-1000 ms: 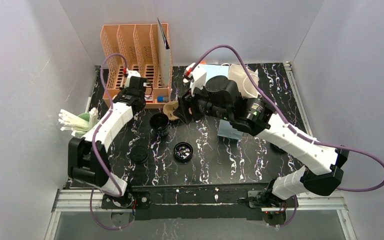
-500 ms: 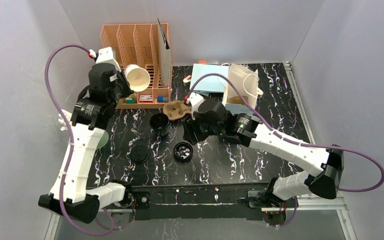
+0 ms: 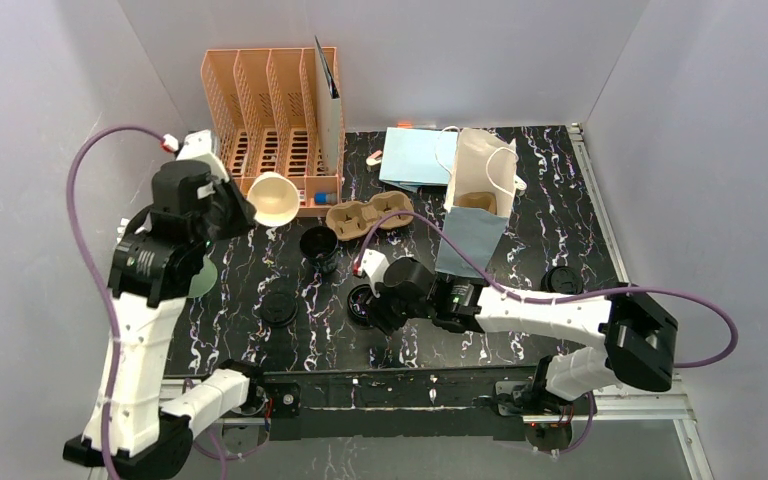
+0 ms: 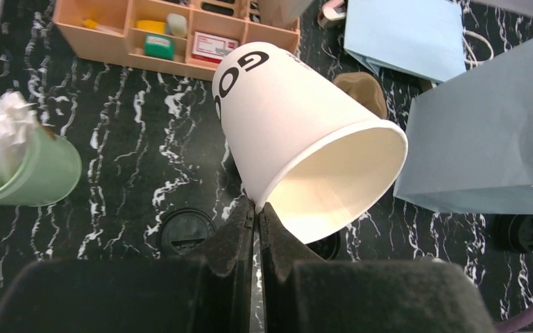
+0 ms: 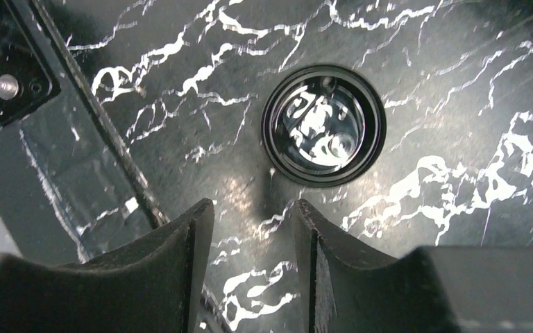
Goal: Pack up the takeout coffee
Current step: Close the cup lid on the coffee cup.
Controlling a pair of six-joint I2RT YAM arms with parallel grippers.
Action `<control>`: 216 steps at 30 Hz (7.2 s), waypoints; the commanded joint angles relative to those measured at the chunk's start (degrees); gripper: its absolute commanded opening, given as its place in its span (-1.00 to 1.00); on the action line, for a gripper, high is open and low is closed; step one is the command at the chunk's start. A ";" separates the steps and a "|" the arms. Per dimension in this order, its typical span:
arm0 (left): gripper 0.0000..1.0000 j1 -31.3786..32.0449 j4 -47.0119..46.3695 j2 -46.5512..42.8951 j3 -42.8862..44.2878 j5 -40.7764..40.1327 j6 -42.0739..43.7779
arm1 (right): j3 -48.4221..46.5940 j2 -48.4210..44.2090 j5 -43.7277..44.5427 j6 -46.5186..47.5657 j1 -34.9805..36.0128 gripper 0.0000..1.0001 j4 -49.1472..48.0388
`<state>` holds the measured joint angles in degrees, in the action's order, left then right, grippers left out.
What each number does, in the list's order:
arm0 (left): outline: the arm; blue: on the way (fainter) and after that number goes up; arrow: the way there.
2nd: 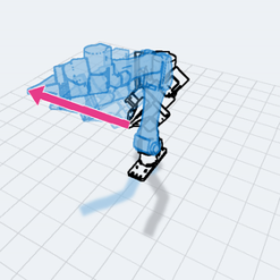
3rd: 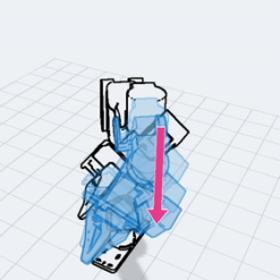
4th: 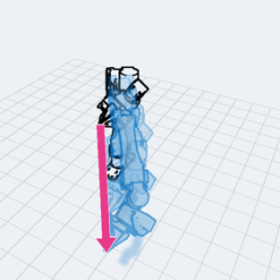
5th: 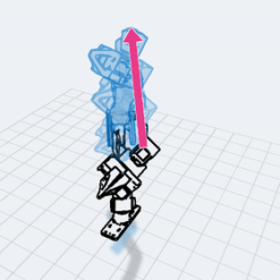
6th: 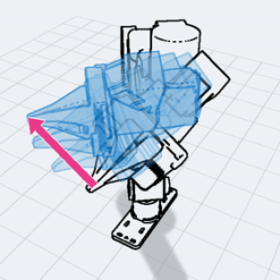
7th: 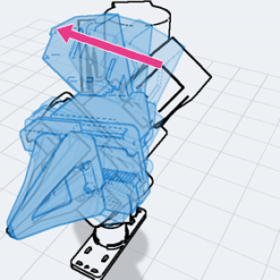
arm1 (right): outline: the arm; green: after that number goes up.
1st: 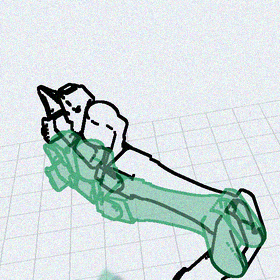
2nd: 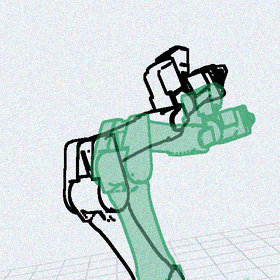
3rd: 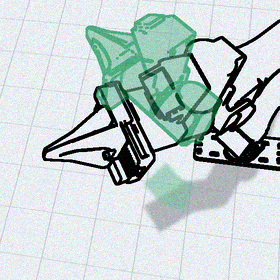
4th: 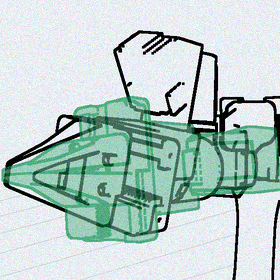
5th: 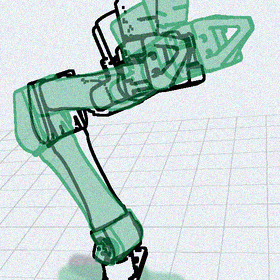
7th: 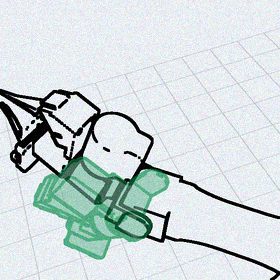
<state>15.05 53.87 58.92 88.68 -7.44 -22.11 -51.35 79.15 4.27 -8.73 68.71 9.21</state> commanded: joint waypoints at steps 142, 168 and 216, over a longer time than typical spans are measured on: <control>0.96 27.52 -61.69 -29.23 -48.89 19.03 19.21 | -11.02 -5.25 -37.95 -66.75 -20.98 -0.92 -39.73; 0.85 27.52 -63.38 -30.28 -49.11 24.03 35.84 | -11.86 -4.77 -42.63 -66.33 -21.13 -0.92 -39.62; 0.46 27.54 -66.04 -24.99 -48.68 21.79 33.33 | -9.60 -6.39 -40.32 -68.57 -21.13 -0.91 -41.91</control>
<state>42.39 -10.31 33.61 38.96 14.79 11.70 -61.65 75.02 -36.58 -76.55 47.62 -28.82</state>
